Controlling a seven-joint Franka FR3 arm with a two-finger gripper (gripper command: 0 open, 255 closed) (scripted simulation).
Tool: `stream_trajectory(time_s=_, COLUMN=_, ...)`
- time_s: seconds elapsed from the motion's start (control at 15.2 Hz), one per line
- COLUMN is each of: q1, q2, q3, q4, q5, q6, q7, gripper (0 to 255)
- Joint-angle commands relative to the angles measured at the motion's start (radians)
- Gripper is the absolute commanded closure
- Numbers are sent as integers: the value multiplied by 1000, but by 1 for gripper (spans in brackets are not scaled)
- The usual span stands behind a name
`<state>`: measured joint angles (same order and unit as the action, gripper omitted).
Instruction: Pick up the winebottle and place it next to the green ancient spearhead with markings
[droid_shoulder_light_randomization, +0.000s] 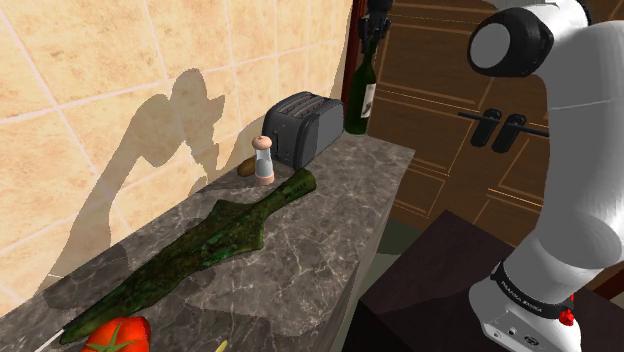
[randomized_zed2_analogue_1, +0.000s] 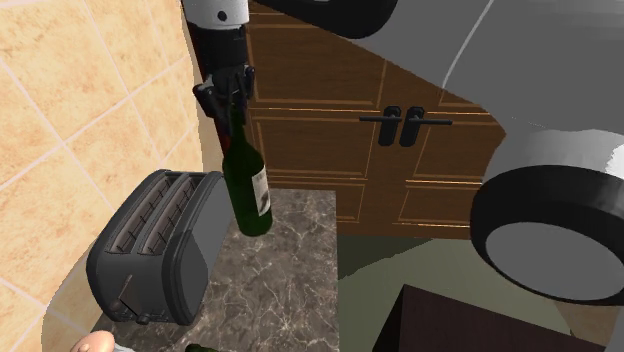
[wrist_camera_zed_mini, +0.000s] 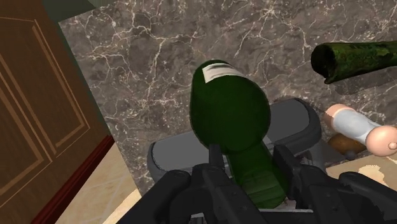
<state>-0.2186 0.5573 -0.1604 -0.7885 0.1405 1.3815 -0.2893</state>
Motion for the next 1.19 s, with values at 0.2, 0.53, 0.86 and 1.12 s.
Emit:
stream_trajectory(time_s=0.2, q1=88, q2=-224, q3=3, q4=-339, q5=-38, q6=119, q7=55, gripper=255)
stream_trajectory(time_s=0.53, q1=165, q2=-411, q3=32, q4=-600, q5=-76, q6=200, q7=145, gripper=255)
stream_trajectory(time_s=0.86, q1=224, q2=-555, q3=78, q4=-782, q5=-100, q6=244, q7=245, gripper=255)
stream_trajectory(time_s=1.12, q1=265, q2=-649, q3=121, q4=-893, q5=-108, q6=264, q7=330, gripper=255)
